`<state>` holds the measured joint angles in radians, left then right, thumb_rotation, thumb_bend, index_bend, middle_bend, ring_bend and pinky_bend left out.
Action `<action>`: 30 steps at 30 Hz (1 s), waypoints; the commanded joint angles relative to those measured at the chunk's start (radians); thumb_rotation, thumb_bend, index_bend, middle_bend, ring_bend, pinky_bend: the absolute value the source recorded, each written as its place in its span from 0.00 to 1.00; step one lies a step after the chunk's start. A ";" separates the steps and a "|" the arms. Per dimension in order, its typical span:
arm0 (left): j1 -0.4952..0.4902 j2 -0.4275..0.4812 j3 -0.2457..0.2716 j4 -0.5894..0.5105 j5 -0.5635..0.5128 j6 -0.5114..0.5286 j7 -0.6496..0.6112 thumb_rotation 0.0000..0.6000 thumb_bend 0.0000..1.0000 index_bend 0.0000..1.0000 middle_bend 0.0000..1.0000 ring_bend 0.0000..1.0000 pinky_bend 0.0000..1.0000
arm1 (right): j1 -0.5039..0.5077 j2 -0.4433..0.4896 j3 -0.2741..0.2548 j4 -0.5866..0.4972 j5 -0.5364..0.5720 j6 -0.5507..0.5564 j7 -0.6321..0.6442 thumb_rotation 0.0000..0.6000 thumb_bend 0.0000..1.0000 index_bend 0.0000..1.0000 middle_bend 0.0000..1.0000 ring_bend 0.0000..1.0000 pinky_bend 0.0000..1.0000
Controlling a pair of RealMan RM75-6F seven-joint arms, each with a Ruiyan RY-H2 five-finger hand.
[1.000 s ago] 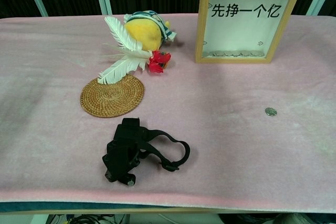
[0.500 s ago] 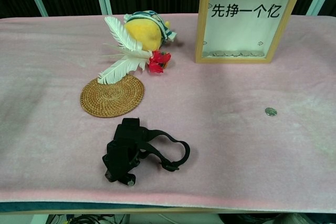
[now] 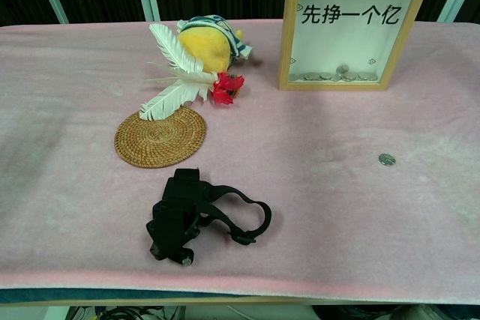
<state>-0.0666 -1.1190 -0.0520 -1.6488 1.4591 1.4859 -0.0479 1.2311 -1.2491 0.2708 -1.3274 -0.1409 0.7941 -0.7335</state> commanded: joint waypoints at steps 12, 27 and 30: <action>0.000 0.002 0.000 -0.004 0.004 0.001 -0.009 1.00 0.35 0.06 0.00 0.00 0.00 | -0.112 0.185 0.037 -0.346 -0.153 0.206 0.122 1.00 0.33 0.41 0.86 0.90 0.95; 0.002 -0.006 0.011 0.009 0.042 0.020 0.013 1.00 0.35 0.06 0.00 0.00 0.00 | -0.764 0.242 -0.377 -0.772 -0.972 0.829 0.235 1.00 0.14 0.21 0.09 0.20 0.23; 0.004 -0.009 0.016 0.013 0.053 0.028 0.023 1.00 0.35 0.06 0.00 0.00 0.00 | -0.873 0.144 -0.437 -0.660 -1.103 0.913 0.283 1.00 0.14 0.20 0.07 0.18 0.22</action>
<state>-0.0635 -1.1272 -0.0375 -1.6365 1.5105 1.5118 -0.0264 0.5621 -0.9891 -0.0167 -2.1034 -1.0234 1.5171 -0.5041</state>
